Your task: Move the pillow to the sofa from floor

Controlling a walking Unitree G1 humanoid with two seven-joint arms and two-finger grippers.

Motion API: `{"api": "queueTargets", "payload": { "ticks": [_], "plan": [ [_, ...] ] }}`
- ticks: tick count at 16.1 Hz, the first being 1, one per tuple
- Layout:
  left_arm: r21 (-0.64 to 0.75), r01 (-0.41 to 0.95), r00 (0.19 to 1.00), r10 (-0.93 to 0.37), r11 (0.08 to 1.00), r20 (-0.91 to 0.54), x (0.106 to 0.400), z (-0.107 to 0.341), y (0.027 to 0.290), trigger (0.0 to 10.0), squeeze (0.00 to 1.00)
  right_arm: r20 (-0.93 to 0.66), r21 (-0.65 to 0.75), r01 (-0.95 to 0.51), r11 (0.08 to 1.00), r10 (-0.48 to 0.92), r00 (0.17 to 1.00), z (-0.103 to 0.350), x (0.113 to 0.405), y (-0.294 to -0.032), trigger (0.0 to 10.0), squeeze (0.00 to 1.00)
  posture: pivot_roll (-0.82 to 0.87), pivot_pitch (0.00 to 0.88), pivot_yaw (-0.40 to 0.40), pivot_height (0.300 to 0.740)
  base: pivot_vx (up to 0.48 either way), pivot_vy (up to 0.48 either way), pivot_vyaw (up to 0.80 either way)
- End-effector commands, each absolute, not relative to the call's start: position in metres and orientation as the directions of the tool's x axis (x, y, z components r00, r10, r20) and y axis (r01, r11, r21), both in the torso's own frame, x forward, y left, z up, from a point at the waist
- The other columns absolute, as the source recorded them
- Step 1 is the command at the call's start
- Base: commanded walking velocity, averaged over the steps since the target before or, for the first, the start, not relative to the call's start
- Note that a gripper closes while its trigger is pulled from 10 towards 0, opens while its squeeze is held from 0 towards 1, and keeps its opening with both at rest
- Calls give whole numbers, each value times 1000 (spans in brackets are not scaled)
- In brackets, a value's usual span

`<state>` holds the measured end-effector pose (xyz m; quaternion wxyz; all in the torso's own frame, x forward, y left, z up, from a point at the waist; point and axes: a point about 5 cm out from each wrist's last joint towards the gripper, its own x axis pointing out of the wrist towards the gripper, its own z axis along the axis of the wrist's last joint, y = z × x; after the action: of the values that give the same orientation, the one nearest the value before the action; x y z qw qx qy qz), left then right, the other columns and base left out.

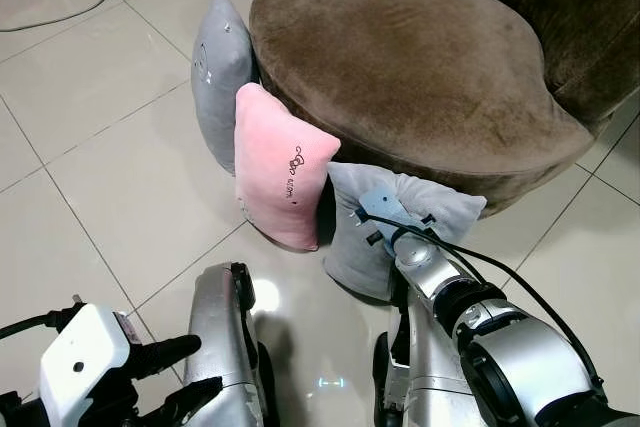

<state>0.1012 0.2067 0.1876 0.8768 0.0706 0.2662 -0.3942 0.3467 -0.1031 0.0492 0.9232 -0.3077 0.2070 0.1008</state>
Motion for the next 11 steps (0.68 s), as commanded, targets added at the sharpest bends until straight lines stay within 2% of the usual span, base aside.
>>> {"api": "queueTargets", "payload": {
  "ticks": [1, 5, 8, 11],
  "plan": [
    [-81, 735, 540, -653, 674, -531, 99, 190, 205, 10000, 0, -490, -508, -335, 794, 54, 870, 36, 337, -104, 0, 0, 199, 242, 44, 475, 0, 0, 0],
    [-74, 726, 551, -643, 684, -533, 99, 189, 205, 10000, 0, -490, -501, -342, 795, 64, 869, 35, 336, -102, 0, 0, 195, 226, 41, 475, 0, 0, 0],
    [-54, 699, 588, -616, 713, -523, 99, 187, 205, 10000, 0, -469, -472, -335, 815, 89, 879, 32, 332, -96, 0, 0, 184, 199, 33, 475, 0, 0, 0],
    [9, 637, 672, -550, 770, -496, 101, 183, 206, 10000, 0, -394, -430, -256, 866, 75, 916, 37, 333, -95, 0, 0, 157, 141, 21, 475, 0, 0, 0]
  ]
}}
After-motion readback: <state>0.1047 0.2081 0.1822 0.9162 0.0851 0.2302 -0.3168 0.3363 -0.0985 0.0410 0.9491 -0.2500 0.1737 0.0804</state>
